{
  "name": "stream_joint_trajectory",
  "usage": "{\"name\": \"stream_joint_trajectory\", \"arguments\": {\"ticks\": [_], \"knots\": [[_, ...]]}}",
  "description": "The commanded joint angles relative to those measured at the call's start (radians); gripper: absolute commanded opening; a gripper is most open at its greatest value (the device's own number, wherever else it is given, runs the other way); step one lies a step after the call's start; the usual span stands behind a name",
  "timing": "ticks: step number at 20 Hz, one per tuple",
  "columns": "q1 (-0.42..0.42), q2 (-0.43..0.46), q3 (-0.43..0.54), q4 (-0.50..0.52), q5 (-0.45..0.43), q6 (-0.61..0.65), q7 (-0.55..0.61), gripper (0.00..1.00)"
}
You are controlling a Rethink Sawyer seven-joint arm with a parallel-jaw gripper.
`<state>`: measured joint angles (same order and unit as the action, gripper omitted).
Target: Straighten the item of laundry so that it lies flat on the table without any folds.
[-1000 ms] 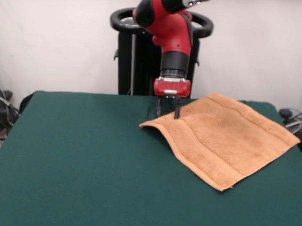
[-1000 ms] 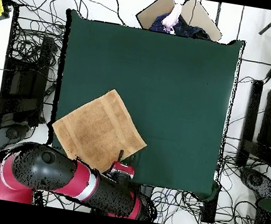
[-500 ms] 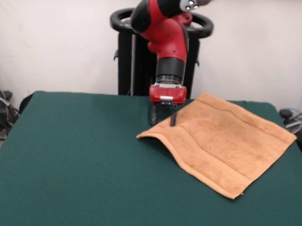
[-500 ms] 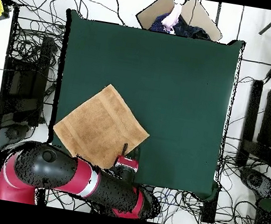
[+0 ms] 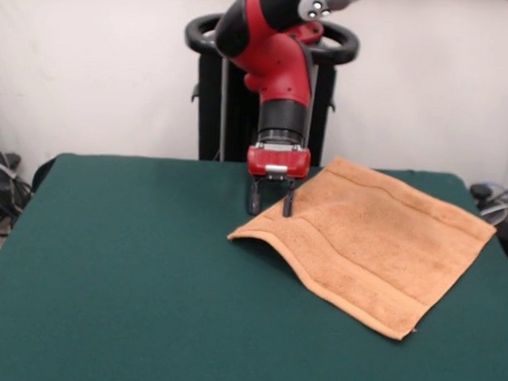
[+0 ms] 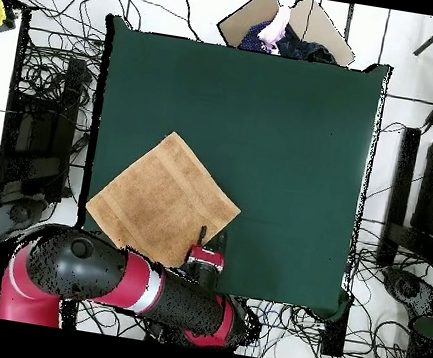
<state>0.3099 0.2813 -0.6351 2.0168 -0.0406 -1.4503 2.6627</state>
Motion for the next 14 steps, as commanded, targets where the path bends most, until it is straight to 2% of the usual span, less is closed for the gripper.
{"name": "stream_joint_trajectory", "arguments": {"ticks": [1,10,14], "knots": [[-0.099,0.213,0.153,-0.469,0.210,0.627,-0.194,1.00],[-0.099,0.226,0.141,-0.484,0.207,0.608,-0.201,1.00],[-0.096,0.245,0.136,-0.498,0.238,0.577,-0.215,1.00]]}}
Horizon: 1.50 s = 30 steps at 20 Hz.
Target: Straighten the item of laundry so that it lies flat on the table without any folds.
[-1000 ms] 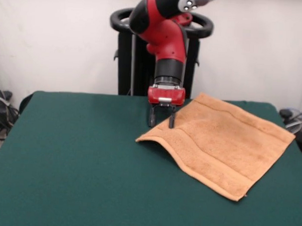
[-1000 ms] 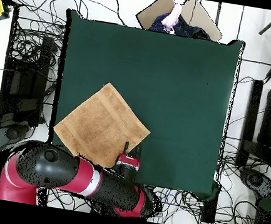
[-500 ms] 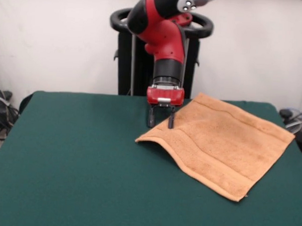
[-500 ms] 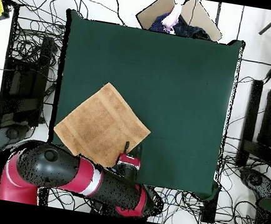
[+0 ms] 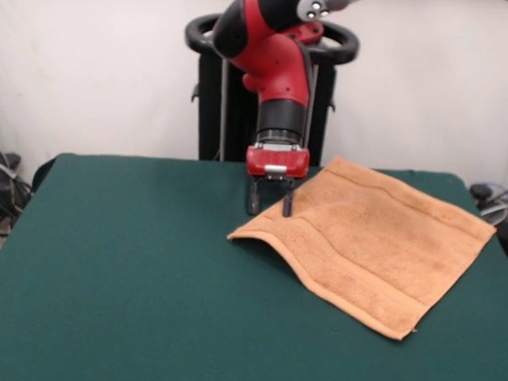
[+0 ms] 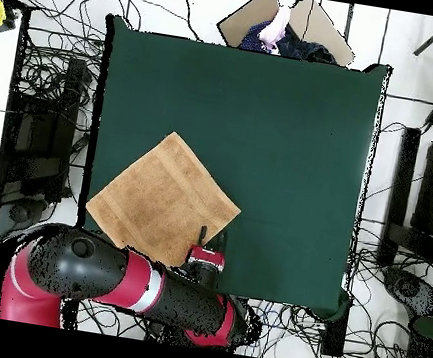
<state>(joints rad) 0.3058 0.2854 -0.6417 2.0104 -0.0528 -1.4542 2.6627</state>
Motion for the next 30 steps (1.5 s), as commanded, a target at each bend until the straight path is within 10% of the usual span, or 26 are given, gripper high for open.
{"name": "stream_joint_trajectory", "arguments": {"ticks": [1,8,19,30], "knots": [[-0.097,0.246,0.143,-0.501,0.246,0.576,-0.212,1.00],[-0.096,0.194,0.155,-0.458,0.189,0.677,-0.185,1.00],[-0.236,-0.167,0.332,-0.267,-0.313,1.157,-0.032,1.00],[-0.352,-0.282,0.413,-0.182,-0.466,1.213,-0.002,1.00]]}}
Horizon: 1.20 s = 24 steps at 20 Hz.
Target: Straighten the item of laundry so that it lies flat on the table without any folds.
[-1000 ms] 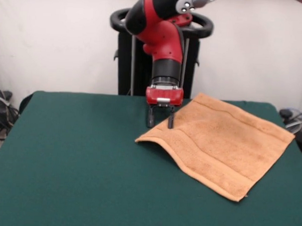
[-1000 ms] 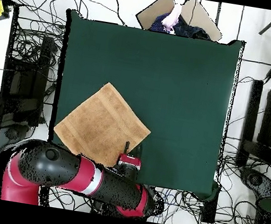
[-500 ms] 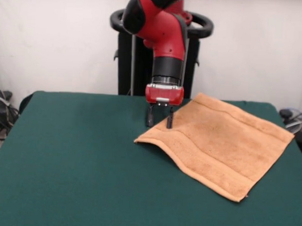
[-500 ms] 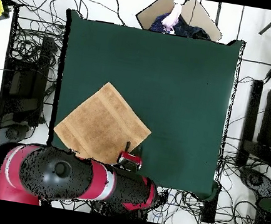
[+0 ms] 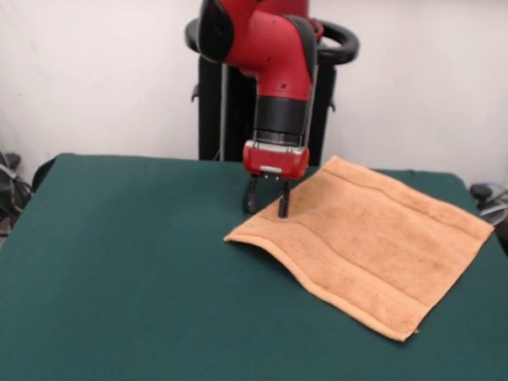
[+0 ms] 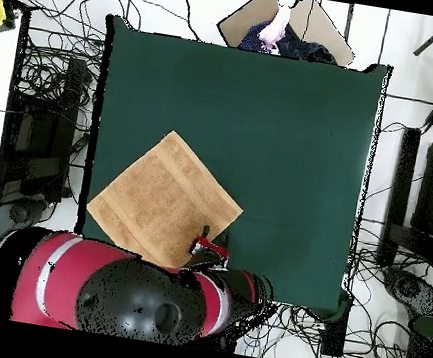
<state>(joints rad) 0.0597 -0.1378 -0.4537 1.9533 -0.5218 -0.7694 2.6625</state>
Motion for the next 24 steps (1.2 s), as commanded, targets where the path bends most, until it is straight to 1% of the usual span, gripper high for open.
{"name": "stream_joint_trajectory", "arguments": {"ticks": [1,9,13,15,17,22,24], "knots": [[-0.103,0.140,0.222,-0.121,0.008,0.527,-0.003,1.00],[-0.117,0.099,0.232,-0.114,0.001,0.580,-0.022,1.00],[-0.159,0.054,0.265,-0.107,-0.038,0.616,-0.033,1.00],[-0.164,0.027,0.272,-0.093,-0.051,0.624,-0.035,1.00],[-0.198,-0.018,0.307,-0.064,-0.074,0.668,-0.042,1.00],[-0.270,-0.187,0.381,0.053,-0.106,0.803,-0.083,1.00],[-0.286,-0.235,0.393,0.080,-0.114,0.834,-0.101,1.00]]}}
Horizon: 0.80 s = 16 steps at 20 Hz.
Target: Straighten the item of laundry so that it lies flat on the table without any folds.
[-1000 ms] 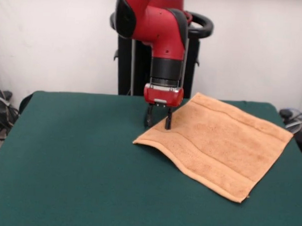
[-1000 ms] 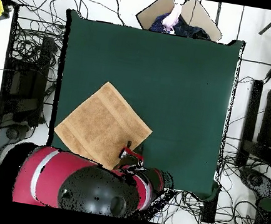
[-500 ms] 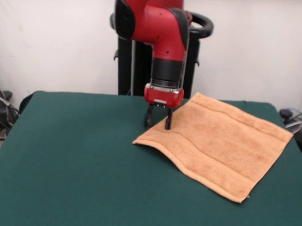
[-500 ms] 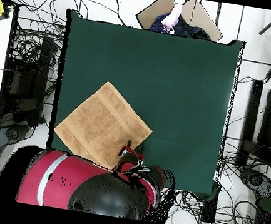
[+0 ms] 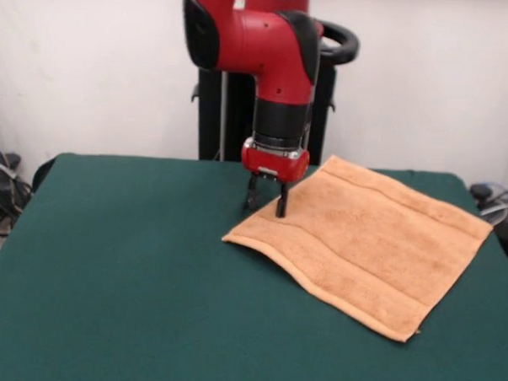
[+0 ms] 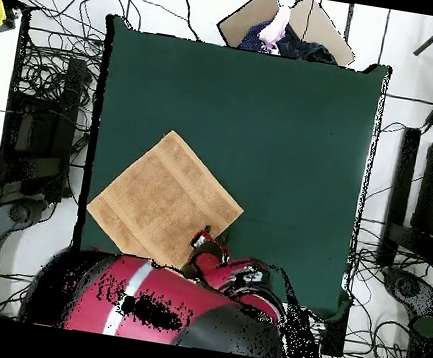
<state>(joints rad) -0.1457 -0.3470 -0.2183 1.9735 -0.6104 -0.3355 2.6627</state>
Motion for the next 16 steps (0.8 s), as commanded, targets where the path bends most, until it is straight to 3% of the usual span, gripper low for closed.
{"name": "stream_joint_trajectory", "arguments": {"ticks": [1,11,16], "knots": [[-0.092,-0.046,0.168,0.077,-0.026,0.415,-0.106,1.00],[-0.146,-0.155,0.221,0.150,-0.059,0.498,-0.106,1.00],[-0.141,-0.124,0.211,0.131,-0.095,0.469,-0.071,1.00]]}}
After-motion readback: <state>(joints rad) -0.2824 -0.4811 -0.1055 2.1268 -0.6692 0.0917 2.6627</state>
